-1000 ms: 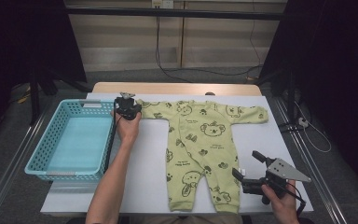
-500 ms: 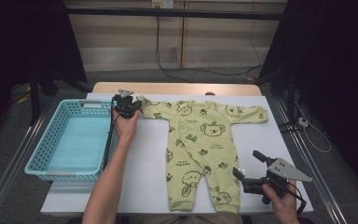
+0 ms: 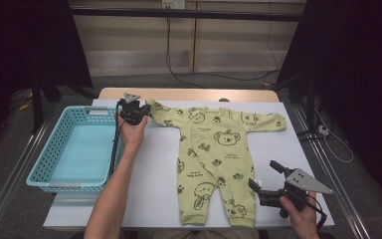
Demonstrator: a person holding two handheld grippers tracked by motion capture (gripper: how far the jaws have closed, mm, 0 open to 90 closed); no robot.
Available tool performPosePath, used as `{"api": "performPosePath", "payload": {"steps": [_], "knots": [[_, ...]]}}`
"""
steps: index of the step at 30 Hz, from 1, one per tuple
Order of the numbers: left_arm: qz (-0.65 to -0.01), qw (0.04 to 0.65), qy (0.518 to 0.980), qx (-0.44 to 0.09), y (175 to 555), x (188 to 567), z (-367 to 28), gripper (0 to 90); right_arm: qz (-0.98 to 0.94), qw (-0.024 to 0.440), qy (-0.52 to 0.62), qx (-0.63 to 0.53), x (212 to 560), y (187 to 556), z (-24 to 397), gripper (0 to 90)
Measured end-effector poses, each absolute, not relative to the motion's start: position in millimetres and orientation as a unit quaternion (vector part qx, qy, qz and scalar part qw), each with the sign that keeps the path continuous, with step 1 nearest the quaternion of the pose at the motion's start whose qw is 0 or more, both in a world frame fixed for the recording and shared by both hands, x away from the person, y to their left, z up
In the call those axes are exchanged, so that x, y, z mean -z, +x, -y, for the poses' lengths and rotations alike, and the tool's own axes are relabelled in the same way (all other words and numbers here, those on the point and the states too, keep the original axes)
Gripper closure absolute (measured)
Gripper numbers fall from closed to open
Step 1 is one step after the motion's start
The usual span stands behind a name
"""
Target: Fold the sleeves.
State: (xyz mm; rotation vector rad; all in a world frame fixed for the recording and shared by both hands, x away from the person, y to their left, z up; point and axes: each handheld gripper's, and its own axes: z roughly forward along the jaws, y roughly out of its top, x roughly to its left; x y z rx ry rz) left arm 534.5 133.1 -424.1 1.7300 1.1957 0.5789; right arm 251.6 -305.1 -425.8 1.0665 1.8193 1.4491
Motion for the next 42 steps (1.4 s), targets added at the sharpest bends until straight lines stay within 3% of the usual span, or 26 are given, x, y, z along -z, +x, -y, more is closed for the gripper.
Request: {"api": "performPosePath", "payload": {"steps": [5, 6, 8, 9, 10, 13, 14, 19, 20, 22, 26, 42], "knots": [[-0.464, 0.47, 0.71, -0.244, 532, 417, -131, 87.5, -0.68, 0.288, 0.399, -0.543, 426, 251, 305, 0.9], [-0.45, 0.452, 0.729, -0.248, 531, 414, -134, 87.5, -0.68, 0.288, 0.399, -0.543, 426, 251, 305, 0.9], [-0.461, 0.478, 0.707, -0.244, 530, 413, -132, 87.5, -0.68, 0.29, 0.398, -0.543, 426, 252, 305, 0.9], [-0.448, 0.46, 0.725, -0.248, 530, 411, -135, 87.4, -0.68, 0.289, 0.4, -0.543, 426, 252, 305, 0.9], [-0.459, 0.479, 0.708, -0.243, 529, 411, -132, 87.5, -0.681, 0.288, 0.399, -0.543, 426, 252, 305, 0.9], [-0.444, 0.474, 0.721, -0.243, 529, 407, -133, 87.5, -0.68, 0.288, 0.4, -0.542, 426, 252, 305, 0.9], [-0.455, 0.493, 0.7, -0.243, 528, 407, -128, 87.5, -0.68, 0.288, 0.399, -0.543, 426, 252, 305, 0.9], [-0.421, 0.486, 0.725, -0.245, 524, 403, -122, 87.5, -0.68, 0.288, 0.4, -0.542, 426, 252, 305, 0.9], [-0.431, 0.505, 0.708, -0.241, 523, 403, -117, 87.5, -0.68, 0.288, 0.4, -0.542, 426, 252, 305, 0.9], [-0.415, 0.49, 0.726, -0.246, 522, 399, -118, 87.4, -0.68, 0.288, 0.401, -0.542, 426, 252, 305, 0.9], [-0.42, 0.514, 0.708, -0.242, 520, 395, -112, 87.5, -0.679, 0.29, 0.401, -0.542, 426, 252, 306, 0.9], [-0.379, 0.532, 0.714, -0.252, 510, 374, -88, 87.5, -0.68, 0.289, 0.398, -0.544, 426, 252, 306, 0.9]]}}
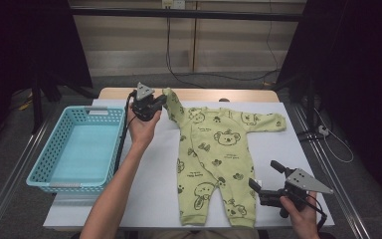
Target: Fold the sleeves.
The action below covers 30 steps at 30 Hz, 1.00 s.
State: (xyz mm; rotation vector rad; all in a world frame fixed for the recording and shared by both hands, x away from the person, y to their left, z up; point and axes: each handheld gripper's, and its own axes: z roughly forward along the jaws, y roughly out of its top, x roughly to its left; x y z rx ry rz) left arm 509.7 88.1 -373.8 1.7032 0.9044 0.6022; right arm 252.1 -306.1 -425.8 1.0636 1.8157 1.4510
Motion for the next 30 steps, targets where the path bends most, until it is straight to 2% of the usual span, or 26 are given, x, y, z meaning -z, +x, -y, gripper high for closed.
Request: {"api": "performPosePath", "payload": {"steps": [30], "knots": [[-0.335, 0.548, 0.732, -0.226, 503, 365, -58, 87.4, -0.681, 0.286, 0.399, -0.544, 426, 252, 305, 0.9]]}}
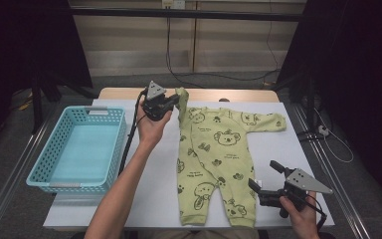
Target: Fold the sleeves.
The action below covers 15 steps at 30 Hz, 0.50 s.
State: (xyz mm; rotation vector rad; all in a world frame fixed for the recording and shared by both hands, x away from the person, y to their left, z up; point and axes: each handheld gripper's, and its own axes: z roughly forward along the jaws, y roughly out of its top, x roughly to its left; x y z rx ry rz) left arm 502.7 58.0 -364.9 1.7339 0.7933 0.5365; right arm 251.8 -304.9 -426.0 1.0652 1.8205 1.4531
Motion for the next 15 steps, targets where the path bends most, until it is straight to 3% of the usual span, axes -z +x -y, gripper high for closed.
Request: {"api": "performPosePath", "payload": {"steps": [15], "knots": [[-0.327, 0.55, 0.738, -0.212, 500, 370, -41, 87.5, -0.681, 0.29, 0.397, -0.544, 426, 252, 305, 0.9]]}}
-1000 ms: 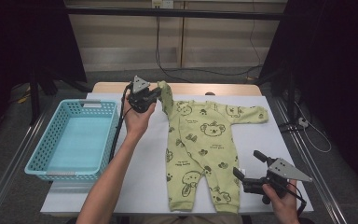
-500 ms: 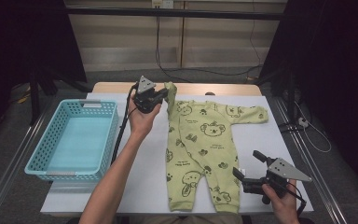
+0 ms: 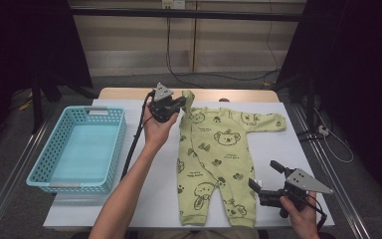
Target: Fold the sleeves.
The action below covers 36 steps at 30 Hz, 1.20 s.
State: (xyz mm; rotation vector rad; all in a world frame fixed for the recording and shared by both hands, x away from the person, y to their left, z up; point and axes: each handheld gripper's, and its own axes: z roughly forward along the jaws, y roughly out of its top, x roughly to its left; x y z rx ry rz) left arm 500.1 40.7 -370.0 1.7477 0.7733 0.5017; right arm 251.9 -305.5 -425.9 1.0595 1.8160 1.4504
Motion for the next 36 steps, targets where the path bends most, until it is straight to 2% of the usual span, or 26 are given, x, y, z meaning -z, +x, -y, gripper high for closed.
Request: {"api": "performPosePath", "payload": {"steps": [36], "knots": [[-0.319, 0.531, 0.765, -0.177, 500, 399, -6, 87.4, -0.678, 0.288, 0.398, -0.547, 425, 251, 306, 0.8]]}}
